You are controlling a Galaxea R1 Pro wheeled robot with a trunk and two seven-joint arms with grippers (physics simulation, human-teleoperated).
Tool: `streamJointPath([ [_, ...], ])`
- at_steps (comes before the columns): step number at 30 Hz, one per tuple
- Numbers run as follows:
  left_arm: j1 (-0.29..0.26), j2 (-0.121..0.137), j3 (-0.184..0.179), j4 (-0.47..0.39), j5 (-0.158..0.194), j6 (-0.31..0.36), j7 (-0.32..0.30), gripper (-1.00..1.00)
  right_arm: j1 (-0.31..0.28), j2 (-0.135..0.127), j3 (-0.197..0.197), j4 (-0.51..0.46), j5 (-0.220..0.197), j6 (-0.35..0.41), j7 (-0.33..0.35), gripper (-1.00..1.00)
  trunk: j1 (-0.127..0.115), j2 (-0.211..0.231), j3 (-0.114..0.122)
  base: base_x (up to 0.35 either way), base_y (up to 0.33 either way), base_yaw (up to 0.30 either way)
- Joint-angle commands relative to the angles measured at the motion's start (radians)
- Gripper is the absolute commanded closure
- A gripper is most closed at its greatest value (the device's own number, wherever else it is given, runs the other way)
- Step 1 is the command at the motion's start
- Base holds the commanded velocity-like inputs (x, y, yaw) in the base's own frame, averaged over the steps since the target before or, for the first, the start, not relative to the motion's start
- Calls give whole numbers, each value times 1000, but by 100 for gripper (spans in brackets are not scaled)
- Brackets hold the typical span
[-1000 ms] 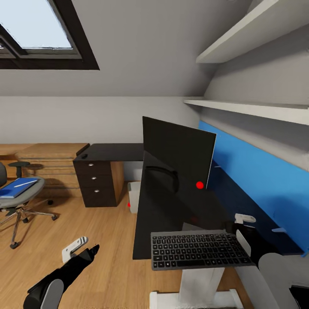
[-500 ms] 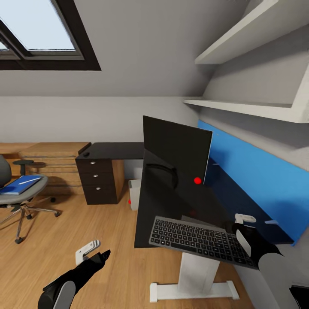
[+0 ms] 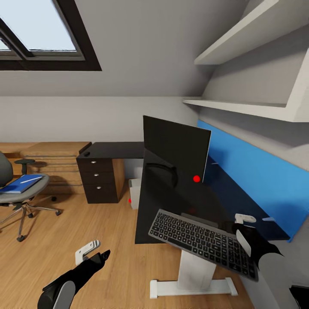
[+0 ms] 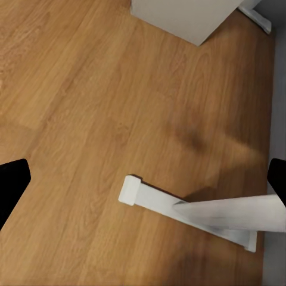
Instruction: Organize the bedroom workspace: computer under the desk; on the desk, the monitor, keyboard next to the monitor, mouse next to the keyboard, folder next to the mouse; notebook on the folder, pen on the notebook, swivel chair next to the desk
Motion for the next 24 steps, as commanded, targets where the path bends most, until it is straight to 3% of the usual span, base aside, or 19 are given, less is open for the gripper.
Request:
streamJointPath([
  [1, -1, -1, 1, -1, 11, 4, 8, -100, 0, 0, 2, 32, -9, 9, -2, -100, 0, -1, -1, -7, 0, 0],
  [24, -1, -1, 0, -2, 9, 3, 9, -100, 0, -1, 2, 19, -9, -1, 2, -100, 0, -1, -1, -29, 0, 0],
])
